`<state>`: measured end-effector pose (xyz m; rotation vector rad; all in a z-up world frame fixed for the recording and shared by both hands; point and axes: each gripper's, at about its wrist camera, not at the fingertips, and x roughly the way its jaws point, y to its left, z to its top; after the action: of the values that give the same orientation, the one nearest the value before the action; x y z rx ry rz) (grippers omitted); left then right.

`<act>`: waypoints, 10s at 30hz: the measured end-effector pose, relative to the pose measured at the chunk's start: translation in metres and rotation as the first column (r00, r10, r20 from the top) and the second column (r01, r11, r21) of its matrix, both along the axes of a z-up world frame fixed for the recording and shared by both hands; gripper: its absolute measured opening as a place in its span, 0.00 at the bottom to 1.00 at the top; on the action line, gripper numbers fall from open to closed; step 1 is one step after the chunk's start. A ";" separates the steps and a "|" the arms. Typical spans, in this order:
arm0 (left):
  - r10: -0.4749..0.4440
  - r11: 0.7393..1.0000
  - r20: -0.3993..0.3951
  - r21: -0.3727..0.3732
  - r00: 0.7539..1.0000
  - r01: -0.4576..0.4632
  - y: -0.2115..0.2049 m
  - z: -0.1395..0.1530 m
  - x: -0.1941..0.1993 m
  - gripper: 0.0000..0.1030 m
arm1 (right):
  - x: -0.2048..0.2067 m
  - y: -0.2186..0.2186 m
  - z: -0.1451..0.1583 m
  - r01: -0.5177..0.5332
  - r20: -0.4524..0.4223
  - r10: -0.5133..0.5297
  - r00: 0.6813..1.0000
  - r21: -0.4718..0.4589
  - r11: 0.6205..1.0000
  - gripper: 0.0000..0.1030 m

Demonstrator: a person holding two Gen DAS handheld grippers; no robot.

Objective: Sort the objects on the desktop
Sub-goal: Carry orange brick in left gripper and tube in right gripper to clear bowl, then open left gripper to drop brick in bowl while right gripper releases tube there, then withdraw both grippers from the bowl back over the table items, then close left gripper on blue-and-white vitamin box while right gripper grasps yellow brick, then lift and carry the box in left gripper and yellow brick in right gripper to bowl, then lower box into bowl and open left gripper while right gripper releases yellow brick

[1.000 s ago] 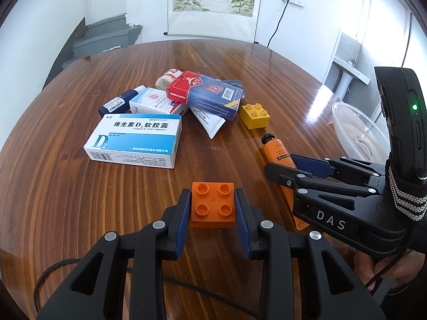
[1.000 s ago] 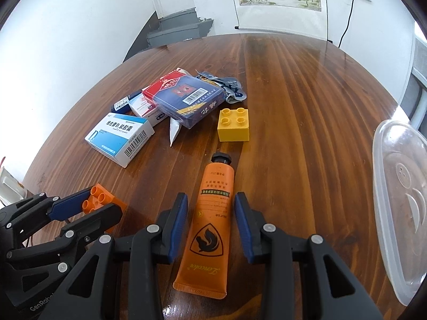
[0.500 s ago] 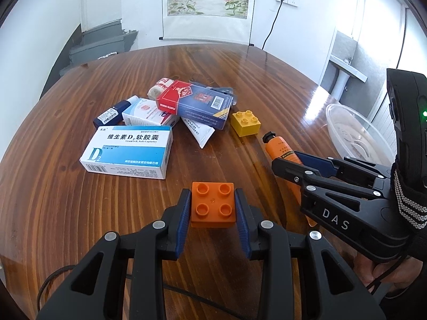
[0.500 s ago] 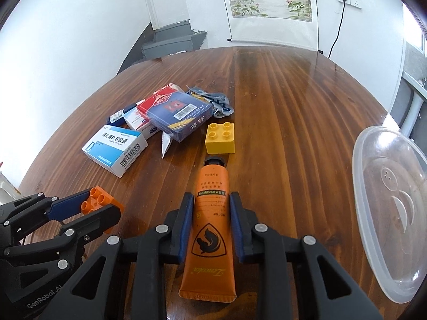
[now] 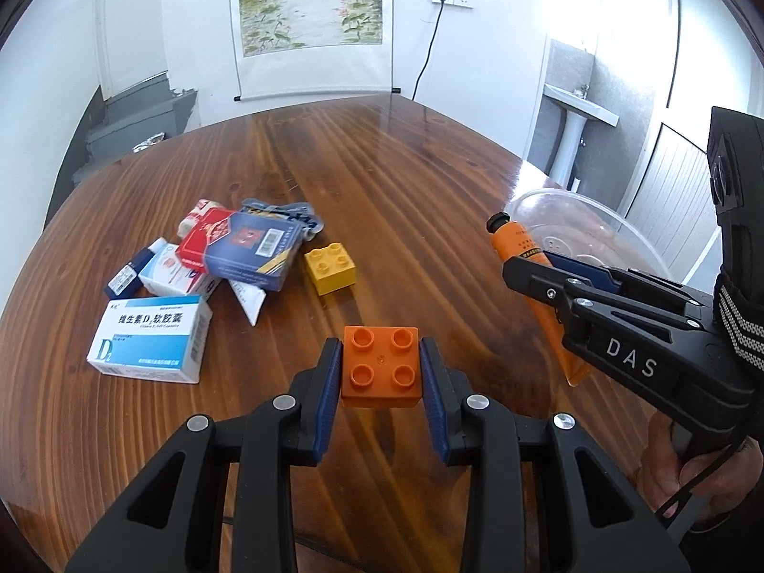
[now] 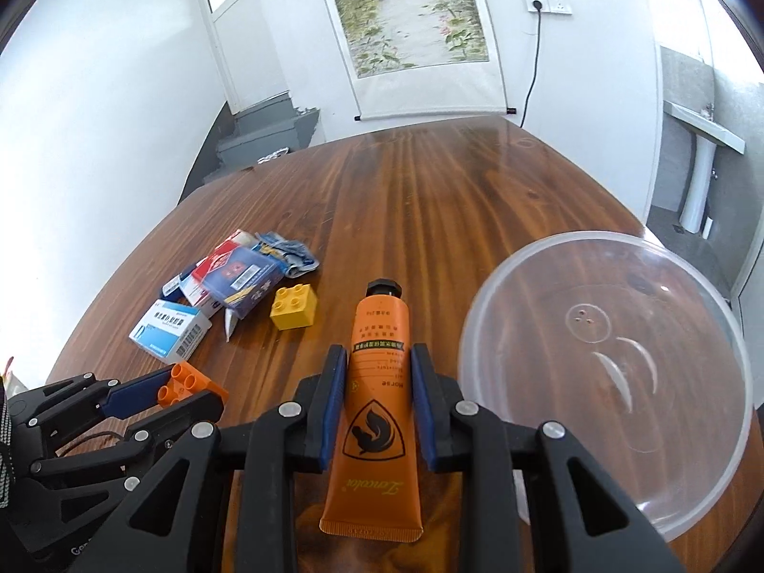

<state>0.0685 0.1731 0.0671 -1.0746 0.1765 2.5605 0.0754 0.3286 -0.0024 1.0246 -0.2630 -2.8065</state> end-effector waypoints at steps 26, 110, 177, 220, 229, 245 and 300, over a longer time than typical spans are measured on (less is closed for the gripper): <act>-0.223 0.975 0.062 0.038 0.973 0.221 0.140 -0.001 -0.026 0.34 | 0.006 0.157 -0.015 0.302 0.035 -0.300 0.953 -0.044 0.952 0.29; 0.422 0.902 0.011 -0.110 0.907 -0.418 -0.115 -0.048 -0.052 0.72 | -0.021 -0.030 -0.007 -0.023 0.036 0.024 0.999 -0.016 1.000 0.77; 0.524 0.848 0.136 0.001 0.841 -0.529 -0.210 -0.053 -0.092 0.74 | -0.121 -0.108 -0.044 -0.145 0.171 0.120 0.978 0.141 0.979 0.74; 0.458 0.886 0.004 0.073 0.889 -0.457 -0.185 -0.025 -0.058 0.66 | -0.094 -0.102 -0.022 -0.110 0.105 0.096 0.990 0.130 0.985 0.34; 0.417 0.903 0.000 0.112 0.909 -0.414 -0.163 -0.022 -0.043 0.66 | -0.080 -0.092 -0.013 -0.084 0.071 0.078 0.994 0.086 0.993 0.34; 0.364 0.916 0.063 0.154 0.929 -0.370 -0.120 -0.034 -0.020 0.66 | -0.051 -0.057 -0.011 -0.020 0.041 0.019 0.999 0.019 1.000 0.34; -0.115 0.990 0.055 0.092 0.992 0.110 0.113 0.002 -0.020 0.66 | -0.007 0.162 -0.004 0.359 -0.006 -0.360 0.933 -0.055 0.932 0.34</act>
<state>0.0488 0.2861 0.0694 -1.0760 0.1041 2.4096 0.0685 0.4902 -0.0061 1.0334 -0.5762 -3.1068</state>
